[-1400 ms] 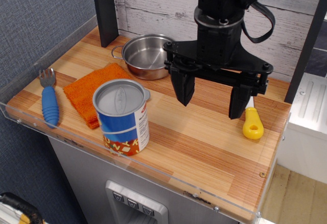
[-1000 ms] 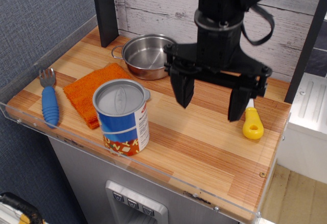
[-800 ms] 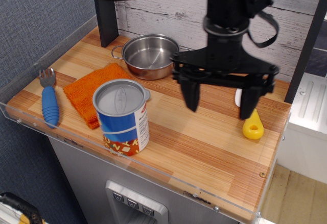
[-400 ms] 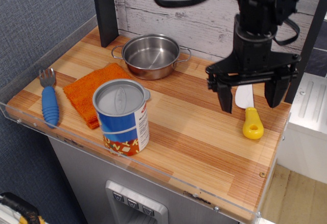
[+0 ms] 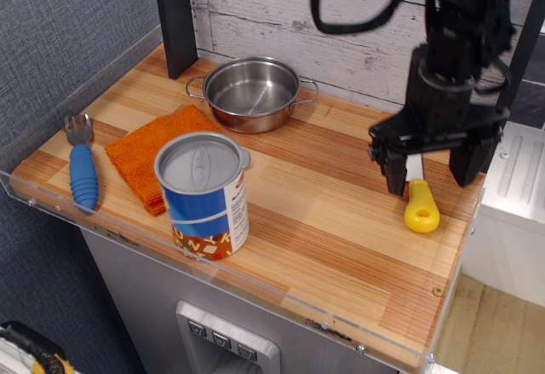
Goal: Balance the yellow knife on the front top of the pot.
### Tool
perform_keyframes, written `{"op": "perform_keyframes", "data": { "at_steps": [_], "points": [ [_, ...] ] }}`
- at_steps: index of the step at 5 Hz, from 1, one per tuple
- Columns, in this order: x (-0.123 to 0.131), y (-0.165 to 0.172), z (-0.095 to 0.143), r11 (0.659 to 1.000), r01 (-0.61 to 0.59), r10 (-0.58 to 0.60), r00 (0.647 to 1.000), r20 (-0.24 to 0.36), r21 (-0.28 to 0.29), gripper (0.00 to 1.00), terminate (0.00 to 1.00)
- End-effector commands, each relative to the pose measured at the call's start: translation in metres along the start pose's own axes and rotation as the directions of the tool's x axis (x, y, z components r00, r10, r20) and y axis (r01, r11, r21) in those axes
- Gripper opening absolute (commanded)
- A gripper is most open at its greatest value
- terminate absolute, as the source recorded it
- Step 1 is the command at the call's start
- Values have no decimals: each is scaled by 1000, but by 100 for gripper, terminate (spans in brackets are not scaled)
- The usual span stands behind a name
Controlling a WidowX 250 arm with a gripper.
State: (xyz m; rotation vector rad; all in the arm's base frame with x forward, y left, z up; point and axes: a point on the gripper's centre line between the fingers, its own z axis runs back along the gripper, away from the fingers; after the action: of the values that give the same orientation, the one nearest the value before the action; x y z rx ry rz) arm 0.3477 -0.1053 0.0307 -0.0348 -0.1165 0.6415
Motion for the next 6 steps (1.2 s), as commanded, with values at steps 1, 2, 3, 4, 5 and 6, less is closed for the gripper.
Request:
{"op": "perform_keyframes", "data": {
  "at_steps": [1,2,3,4,5,6],
  "points": [
    [9,-7,-7,1000,-8,9,999,39,-20,100,0],
    [9,-6,-11,1000,-18,19,999,36,-16,100,0],
    [7,-5,-11,999,-37,38,999,26,-23,0,0],
    [5,-2,-9,997,-82,82,997,-7,2,0,0],
    [2,0,-6,993,-121,121,993,-5,15,0,0],
    [3,2,9,987,-160,160,987,13,4,0,0]
  ]
}}
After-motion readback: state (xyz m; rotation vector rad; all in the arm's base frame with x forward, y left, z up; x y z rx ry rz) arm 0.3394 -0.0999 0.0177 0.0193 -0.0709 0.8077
